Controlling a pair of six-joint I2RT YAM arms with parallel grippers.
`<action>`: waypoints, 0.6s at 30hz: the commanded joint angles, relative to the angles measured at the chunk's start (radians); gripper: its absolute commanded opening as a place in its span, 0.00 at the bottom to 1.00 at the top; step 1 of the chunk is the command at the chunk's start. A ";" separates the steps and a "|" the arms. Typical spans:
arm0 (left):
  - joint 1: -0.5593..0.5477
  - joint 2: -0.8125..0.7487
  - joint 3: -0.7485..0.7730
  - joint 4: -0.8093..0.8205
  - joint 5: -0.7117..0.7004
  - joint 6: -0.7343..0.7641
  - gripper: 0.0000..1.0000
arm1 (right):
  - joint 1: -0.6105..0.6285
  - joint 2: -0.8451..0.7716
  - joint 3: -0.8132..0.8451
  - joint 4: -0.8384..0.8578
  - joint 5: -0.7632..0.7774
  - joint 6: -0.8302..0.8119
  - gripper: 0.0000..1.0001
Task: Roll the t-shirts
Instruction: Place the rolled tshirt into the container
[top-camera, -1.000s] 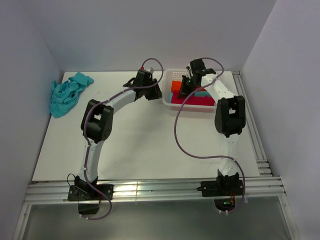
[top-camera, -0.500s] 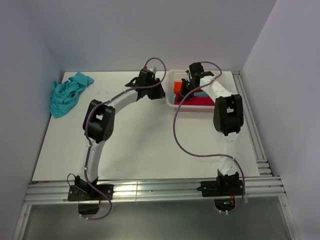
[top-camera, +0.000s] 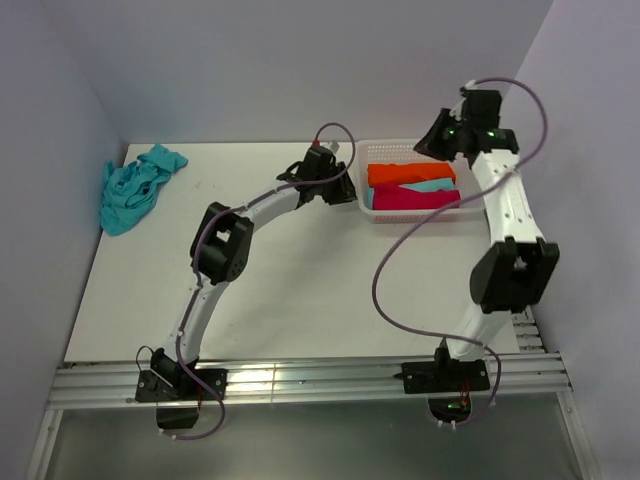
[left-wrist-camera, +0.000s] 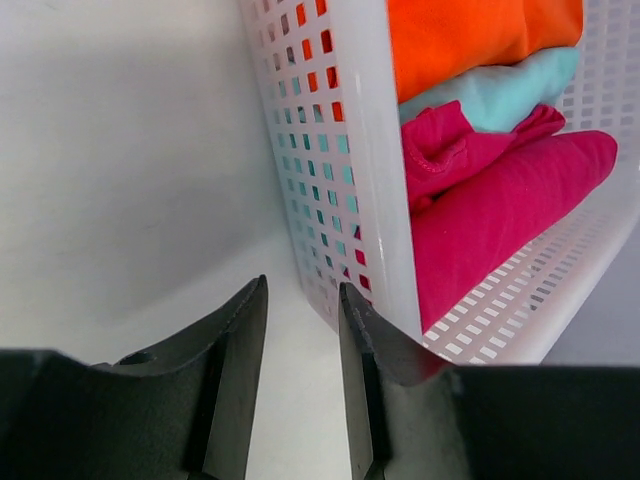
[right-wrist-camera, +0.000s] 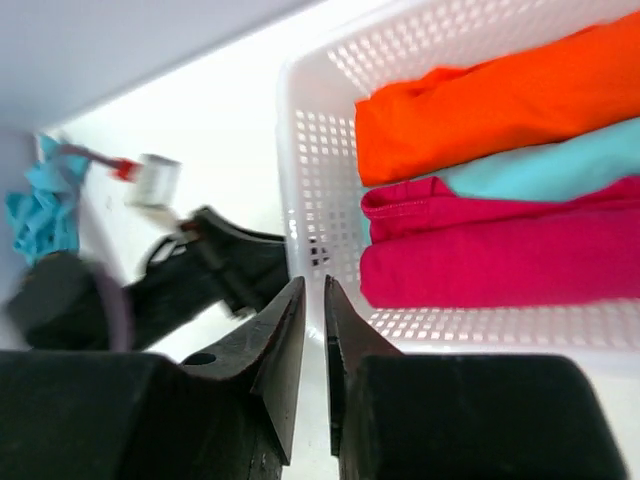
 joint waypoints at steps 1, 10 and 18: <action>-0.040 0.059 0.095 0.085 0.035 -0.101 0.40 | -0.049 -0.141 -0.059 -0.008 -0.012 -0.019 0.21; 0.013 -0.232 -0.129 -0.022 -0.087 -0.040 0.50 | -0.083 -0.405 -0.272 0.045 -0.061 -0.015 0.66; 0.047 -0.712 -0.507 -0.134 -0.171 0.067 0.89 | -0.057 -0.791 -0.637 0.113 -0.104 0.068 1.00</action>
